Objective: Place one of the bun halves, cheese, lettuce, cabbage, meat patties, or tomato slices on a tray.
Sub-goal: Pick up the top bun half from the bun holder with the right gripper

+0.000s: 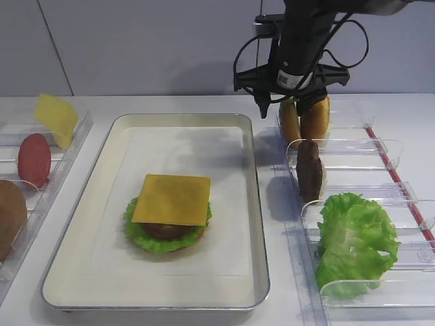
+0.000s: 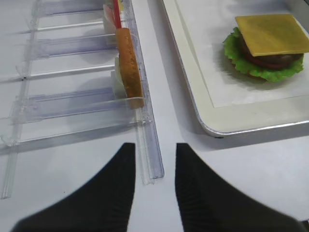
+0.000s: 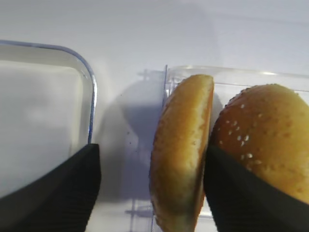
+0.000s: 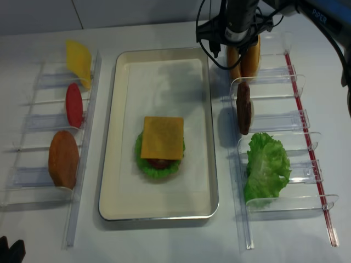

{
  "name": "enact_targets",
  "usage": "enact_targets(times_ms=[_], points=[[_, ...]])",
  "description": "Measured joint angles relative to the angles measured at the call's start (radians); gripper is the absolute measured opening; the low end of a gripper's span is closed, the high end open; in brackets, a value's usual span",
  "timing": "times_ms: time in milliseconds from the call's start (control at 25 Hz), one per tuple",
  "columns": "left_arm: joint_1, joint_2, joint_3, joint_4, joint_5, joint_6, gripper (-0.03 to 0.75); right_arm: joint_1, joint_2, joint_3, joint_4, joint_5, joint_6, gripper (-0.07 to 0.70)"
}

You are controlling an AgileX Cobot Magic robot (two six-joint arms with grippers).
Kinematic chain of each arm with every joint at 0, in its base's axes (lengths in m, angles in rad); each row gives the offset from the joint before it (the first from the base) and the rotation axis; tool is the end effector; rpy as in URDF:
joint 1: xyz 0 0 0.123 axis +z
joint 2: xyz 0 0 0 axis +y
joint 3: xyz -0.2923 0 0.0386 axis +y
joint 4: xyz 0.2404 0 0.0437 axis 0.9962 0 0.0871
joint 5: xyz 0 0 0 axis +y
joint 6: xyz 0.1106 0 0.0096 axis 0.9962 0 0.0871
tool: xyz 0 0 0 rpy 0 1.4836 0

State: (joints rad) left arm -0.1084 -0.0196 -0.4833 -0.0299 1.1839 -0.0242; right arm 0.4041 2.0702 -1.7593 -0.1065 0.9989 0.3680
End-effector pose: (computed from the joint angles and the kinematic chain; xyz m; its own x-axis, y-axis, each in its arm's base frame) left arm -0.0117 -0.0018 0.2479 -0.5604 0.0253 -0.8278 0.1111 0.9928 -0.0449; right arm 0.4214 0.1694 0.2253 -0.9332 -0.0684 -0.3529 -0.0825 0.9963 0.0250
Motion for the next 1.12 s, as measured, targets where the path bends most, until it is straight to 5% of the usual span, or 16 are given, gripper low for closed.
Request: enact_targets(times_ms=[400, 760, 1120], points=[[0.0, 0.0, 0.0, 0.0, 0.0, 0.0, 0.221, 0.0, 0.0, 0.0, -0.034, 0.019, 0.0, 0.444], [0.0, 0.0, 0.0, 0.0, 0.0, 0.0, 0.221, 0.0, 0.0, 0.0, -0.04, 0.044, 0.0, 0.23], [0.0, 0.0, 0.0, 0.0, 0.0, 0.0, 0.221, 0.0, 0.0, 0.0, -0.018, 0.054, 0.0, 0.214]])
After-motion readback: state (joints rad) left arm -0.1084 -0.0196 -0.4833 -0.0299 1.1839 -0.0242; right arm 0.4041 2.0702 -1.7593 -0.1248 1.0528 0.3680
